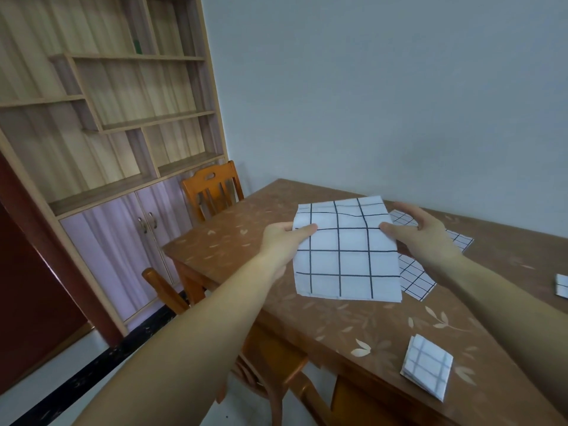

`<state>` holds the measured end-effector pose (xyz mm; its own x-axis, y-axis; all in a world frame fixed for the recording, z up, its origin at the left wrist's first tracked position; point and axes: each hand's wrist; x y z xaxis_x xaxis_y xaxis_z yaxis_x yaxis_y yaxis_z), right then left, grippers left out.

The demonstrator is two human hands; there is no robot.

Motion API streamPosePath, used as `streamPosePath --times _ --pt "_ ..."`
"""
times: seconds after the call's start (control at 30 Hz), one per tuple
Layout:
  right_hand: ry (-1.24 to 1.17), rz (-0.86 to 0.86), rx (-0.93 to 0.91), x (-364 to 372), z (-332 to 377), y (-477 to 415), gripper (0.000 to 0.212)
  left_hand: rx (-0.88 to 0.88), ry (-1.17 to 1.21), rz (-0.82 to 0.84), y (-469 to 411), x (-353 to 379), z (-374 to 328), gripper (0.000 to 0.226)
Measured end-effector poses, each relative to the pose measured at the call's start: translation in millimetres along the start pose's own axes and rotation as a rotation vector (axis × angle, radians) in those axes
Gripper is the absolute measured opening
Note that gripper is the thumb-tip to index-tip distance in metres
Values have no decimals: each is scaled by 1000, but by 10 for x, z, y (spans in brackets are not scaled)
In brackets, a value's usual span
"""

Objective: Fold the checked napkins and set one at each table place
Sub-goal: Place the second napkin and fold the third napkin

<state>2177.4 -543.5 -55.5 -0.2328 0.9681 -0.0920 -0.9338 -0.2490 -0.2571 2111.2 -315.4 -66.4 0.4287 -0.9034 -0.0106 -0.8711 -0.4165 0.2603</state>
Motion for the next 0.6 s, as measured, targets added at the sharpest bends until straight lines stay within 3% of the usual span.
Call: streamPosePath --times 0.13,0.27,0.4,0.6 --pt "34 -78 -44 21 38 19 31 -21 54 -116 -13 84 21 11" --pt "41 -124 -62 17 54 -11 8 33 52 -188 -19 108 9 45" --pt "43 -79 -52 -52 65 -35 9 114 -20 -164 22 87 -67 23" --pt "241 -9 -129 -96 72 -54 24 198 -235 -71 16 -35 -125 20"
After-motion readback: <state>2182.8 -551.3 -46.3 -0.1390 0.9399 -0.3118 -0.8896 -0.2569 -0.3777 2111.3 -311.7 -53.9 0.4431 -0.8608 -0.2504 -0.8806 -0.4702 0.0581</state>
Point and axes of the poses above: each hand's wrist, its own y-axis away from the middle knuckle, its own x-axis out of the palm, z = x × y, and after that the axes turned 11 degrees about -x, right-handed
